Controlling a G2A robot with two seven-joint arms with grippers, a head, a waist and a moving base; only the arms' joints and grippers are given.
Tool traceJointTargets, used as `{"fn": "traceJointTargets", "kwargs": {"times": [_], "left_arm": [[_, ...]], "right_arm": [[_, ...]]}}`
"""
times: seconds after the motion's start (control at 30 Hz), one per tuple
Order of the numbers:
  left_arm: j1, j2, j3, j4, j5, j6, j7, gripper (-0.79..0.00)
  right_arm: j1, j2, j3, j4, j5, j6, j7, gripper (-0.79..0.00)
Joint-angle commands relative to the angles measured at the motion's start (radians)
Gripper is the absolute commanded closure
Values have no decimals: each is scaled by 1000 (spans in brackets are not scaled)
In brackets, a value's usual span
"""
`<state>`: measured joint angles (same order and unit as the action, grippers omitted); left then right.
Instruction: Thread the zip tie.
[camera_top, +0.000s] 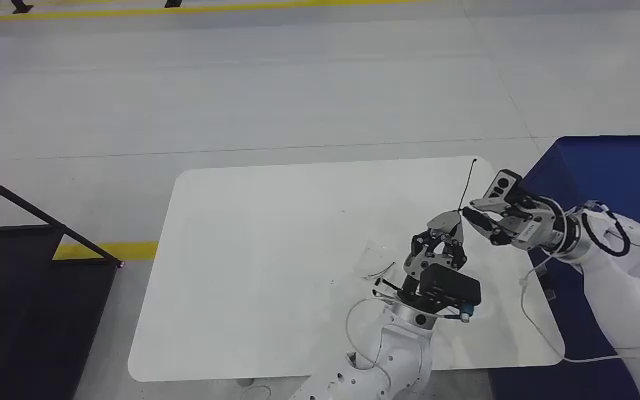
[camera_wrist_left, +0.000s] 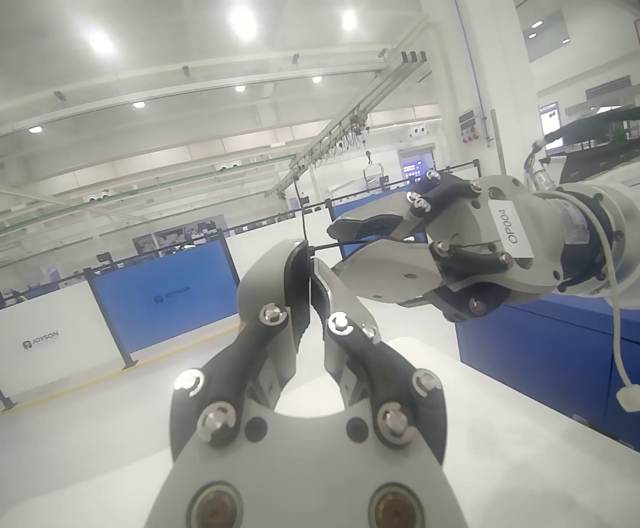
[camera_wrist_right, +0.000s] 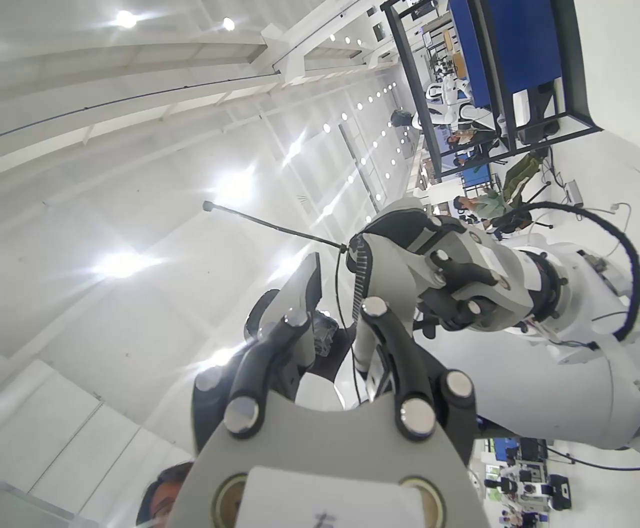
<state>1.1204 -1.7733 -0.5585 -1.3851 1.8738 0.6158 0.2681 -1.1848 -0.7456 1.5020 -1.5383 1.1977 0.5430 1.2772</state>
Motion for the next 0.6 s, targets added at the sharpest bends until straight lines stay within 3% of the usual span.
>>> {"fn": "traceJointTargets", "kwargs": {"times": [0.0,0.3,0.43,0.47,0.57], "left_arm": [[-1,0,1,2,5,-3,-2,0],[-3,-1,6,8,27,-14,-6,0],[-3,-1,7,9,30,-16,-8,0],[-3,-1,7,9,31,-17,-9,0],[-3,-1,8,12,37,-18,-12,0]], "right_arm": [[2,6,-4,1,4,-1,1,-83],[18,27,-33,15,12,-8,8,-86],[25,34,-42,23,14,-14,14,-58],[26,36,-45,25,14,-15,15,0],[30,39,-51,29,14,-18,18,0]]}}
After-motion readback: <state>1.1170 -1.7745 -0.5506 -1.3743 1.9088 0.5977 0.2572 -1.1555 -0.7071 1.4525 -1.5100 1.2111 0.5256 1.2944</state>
